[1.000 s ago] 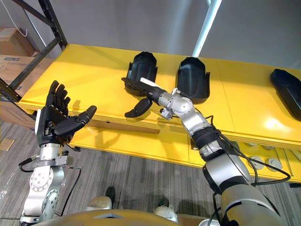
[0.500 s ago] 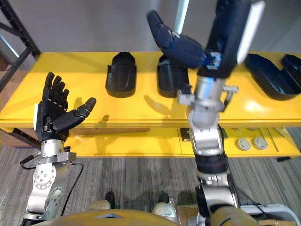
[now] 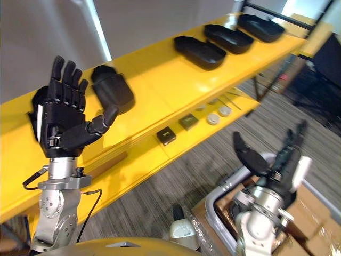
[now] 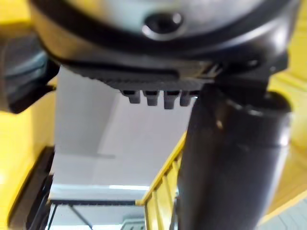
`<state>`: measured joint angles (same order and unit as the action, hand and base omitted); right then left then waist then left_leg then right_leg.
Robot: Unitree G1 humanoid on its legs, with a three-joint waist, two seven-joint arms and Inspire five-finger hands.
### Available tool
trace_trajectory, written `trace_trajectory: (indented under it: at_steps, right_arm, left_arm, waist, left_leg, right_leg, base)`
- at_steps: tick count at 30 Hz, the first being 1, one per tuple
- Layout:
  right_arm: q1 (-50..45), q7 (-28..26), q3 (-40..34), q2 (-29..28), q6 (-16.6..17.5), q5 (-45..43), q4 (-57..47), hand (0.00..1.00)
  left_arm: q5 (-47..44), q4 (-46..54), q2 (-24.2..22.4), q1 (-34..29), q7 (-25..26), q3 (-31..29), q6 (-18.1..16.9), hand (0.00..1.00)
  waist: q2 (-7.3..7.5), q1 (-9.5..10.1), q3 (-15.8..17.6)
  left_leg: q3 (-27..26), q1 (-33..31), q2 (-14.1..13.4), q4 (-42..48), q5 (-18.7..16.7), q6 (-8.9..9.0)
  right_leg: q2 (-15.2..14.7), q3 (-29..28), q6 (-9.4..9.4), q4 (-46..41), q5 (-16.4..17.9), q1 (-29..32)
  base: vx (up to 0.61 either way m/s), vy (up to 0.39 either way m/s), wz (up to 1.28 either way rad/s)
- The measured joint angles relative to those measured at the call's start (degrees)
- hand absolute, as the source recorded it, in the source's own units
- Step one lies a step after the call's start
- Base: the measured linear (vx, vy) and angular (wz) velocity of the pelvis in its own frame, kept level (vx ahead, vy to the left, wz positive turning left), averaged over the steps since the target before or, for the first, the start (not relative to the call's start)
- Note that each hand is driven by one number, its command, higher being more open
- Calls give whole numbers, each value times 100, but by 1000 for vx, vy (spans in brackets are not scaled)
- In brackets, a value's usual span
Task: Walk over and take three plastic housings, then place them on the shelf
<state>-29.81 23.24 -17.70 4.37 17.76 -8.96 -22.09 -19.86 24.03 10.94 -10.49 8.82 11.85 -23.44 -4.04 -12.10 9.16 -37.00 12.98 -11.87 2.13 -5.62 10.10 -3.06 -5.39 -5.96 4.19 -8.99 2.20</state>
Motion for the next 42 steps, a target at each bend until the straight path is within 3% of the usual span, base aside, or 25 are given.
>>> trace_trajectory:
  at_steps: [4, 6, 9, 10, 11, 13, 14, 16, 21, 24, 26, 27, 29, 30, 32, 34, 36, 37, 39, 41, 42]
  right_arm:
    - [-131, 7, 305, -22, 96, -37, -69, 100]
    - [-57, -58, 583, 1, 95, -26, -68, 100]
    - [221, -369, 967, 173, 97, -27, -53, 100]
    - [407, -462, 1072, 381, 104, -36, -48, 100]
    - [684, -505, 1192, 627, 124, -38, -6, 100]
    - [1239, -495, 1388, 912, 169, -32, 200, 100]
    - [1383, -408, 1432, 941, 168, -25, 232, 100]
    - [1554, -207, 1511, 949, 157, 169, 380, 100]
    - [1258, 175, 1883, 839, 89, 178, 373, 100]
    - [654, 243, 1971, 401, 92, 171, 311, 100]
    - [-177, -86, 1971, 146, 237, -9, 74, 100]
    - [-355, -226, 1959, 142, 340, -122, 17, 100]
    - [-461, -771, 1974, 214, 674, -420, -61, 100]
    - [-313, -850, 2039, 256, 748, -465, -62, 100]
    - [718, -772, 2429, 561, 793, -272, 85, 100]
    - [1656, -449, 2859, 816, 672, 1, 563, 100]
    - [2319, -138, 3238, 808, 422, 288, 1163, 100]
    - [2497, -59, 3380, 689, 264, 470, 1454, 100]
    - [2439, -23, 3473, 471, 84, 712, 1690, 100]
    - [2202, -27, 3472, 376, -78, 863, 1737, 100]
    - [1967, -78, 3433, 357, -122, 836, 1729, 100]
  left_arm:
    - [-20, -136, 29, 142, 282, 197, 11, 100]
    - [0, -131, 31, 158, 458, 221, 11, 100]
    - [0, -111, 30, 107, 904, 163, 18, 100]
    - [2, -21, 33, 60, 1027, 150, 20, 100]
    - [9, 141, 32, 12, 1103, 127, 18, 100]
    - [103, 269, 30, 21, 1121, 66, -53, 100]
    - [286, 232, 38, 146, 1158, 83, -50, 100]
    - [540, 213, 69, 171, 1285, 131, -48, 100]
    - [679, 183, 89, 181, 1494, 340, -48, 100]
    - [680, 183, 76, 147, 1500, 599, -47, 100]
    - [680, 186, 7, -128, 1458, 646, -49, 100]
    - [680, 186, 2, -192, 1447, 646, -52, 100]
    - [689, 201, 17, -495, 1335, 473, -47, 100]
    - [693, 227, 30, -553, 1291, 366, -43, 100]
    - [687, 240, 26, -563, 1051, -141, 107, 100]
    - [633, 213, 26, -561, 970, -343, 145, 100]
    - [599, 131, 26, -540, 936, -400, 131, 100]
    - [439, 84, 25, -558, 882, -391, 127, 100]
    - [113, 14, -23, -591, 799, -386, 122, 100]
    - [-80, -37, -103, -585, 742, -391, 120, 100]
    - [-124, -108, -87, -587, 696, -382, 120, 100]
  waist:
    - [6, -77, 9]
    - [0, -32, 30]
    - [-40, 212, 179]
    - [-76, 291, 320]
    - [-205, 391, 436]
    - [-432, 524, 637]
    - [-329, 526, 848]
    - [-285, 549, 1020]
    - [-220, 589, 1076]
    - [-183, 601, 1101]
    - [-106, 634, 1170]
    - [-76, 625, 1190]
    - [15, 596, 1192]
    - [15, 628, 1186]
    - [10, 844, 1179]
    - [-35, 971, 1142]
    - [-29, 1197, 1034]
    - [15, 1328, 967]
    - [92, 1418, 911]
    - [166, 1417, 866]
    - [344, 1357, 752]
  left_leg:
    - [-343, -18, 11, 288, -192, -48]
    - [-161, -184, 46, 573, -377, -268]
    - [1259, -524, 148, 1293, -821, -992]
    - [1912, -678, 238, 1595, -1153, -1275]
    - [2503, -788, 345, 1702, -1540, -1417]
    - [2634, -1019, 306, 1898, -1859, -1272]
    - [2641, -1087, 422, 2045, -1894, -1170]
    - [2668, -1254, 520, 2198, -1845, -1054]
    - [2838, -1459, 554, 2422, -1874, -897]
    - [2790, -1383, 575, 2687, -1966, -839]
    - [2481, -931, 628, 2666, -2026, -827]
    - [2411, -831, 621, 2641, -2036, -847]
    - [2117, -607, 674, 2435, -1923, -1014]
    - [1992, -609, 644, 2369, -1852, -1027]
    - [1666, -667, 547, 2063, -1497, -1001]
    - [1637, -698, 320, 1958, -1290, -911]
    - [1634, -805, 99, 1962, -1176, -751]
    - [1624, -873, -28, 1981, -1105, -624]
    - [1564, -947, -215, 2032, -998, -431]
    - [1506, -1068, -528, 2183, -908, -264]
    - [1450, -1062, -664, 2151, -788, -23]
  right_leg:
    - [144, -497, -1, 20, -114, 217]
    - [170, -758, -21, 23, -176, 393]
    - [259, -1244, 70, 24, -204, 546]
    - [328, -1374, 109, 24, -176, 601]
    - [410, -1420, 144, 11, -151, 751]
    - [513, -1316, 227, -261, -98, 1097]
    - [478, -1164, 143, -808, -184, 1267]
    - [398, -1209, 1, -655, -335, 1300]
    - [333, -1168, -79, -526, -478, 1314]
    - [387, -1283, -89, -741, -484, 1300]
    - [424, -1257, -69, -984, -418, 1122]
    - [393, -1184, -21, -1026, -350, 1078]
    - [79, -316, 505, -1203, 363, 1137]
    - [-5, -110, 611, -1388, 488, 1278]
    - [-420, 772, 876, -3156, 693, 1766]
    - [-807, 1095, 911, -4116, 1137, 1612]
    - [-1354, 1194, 837, -4496, 1400, 1275]
    - [-1768, 1189, 825, -4491, 1393, 1047]
    - [-2227, 1137, 713, -4175, 1316, 856]
    - [-2319, 1174, 491, -3150, 1144, 762]
    - [-2230, 1307, 3, -2469, 534, 616]
  base:
    - [-107, -19, -67]
    - [-134, -32, -62]
    - [-157, -24, -99]
    - [-232, 110, -110]
    - [-260, 148, -118]
    - [-196, 129, -95]
    - [-108, 91, -43]
    - [-70, 86, -2]
    - [-16, 60, 6]
    - [-16, 77, -33]
    - [-64, 65, -72]
    - [-166, 45, -56]
    - [-236, 29, -61]
    - [-178, 5, -82]
    - [-189, -77, -57]
    - [-106, -167, -20]
    - [-31, -250, -17]
    - [16, -271, -19]
    - [30, -408, -41]
    - [13, -511, -66]
    - [48, -625, -60]
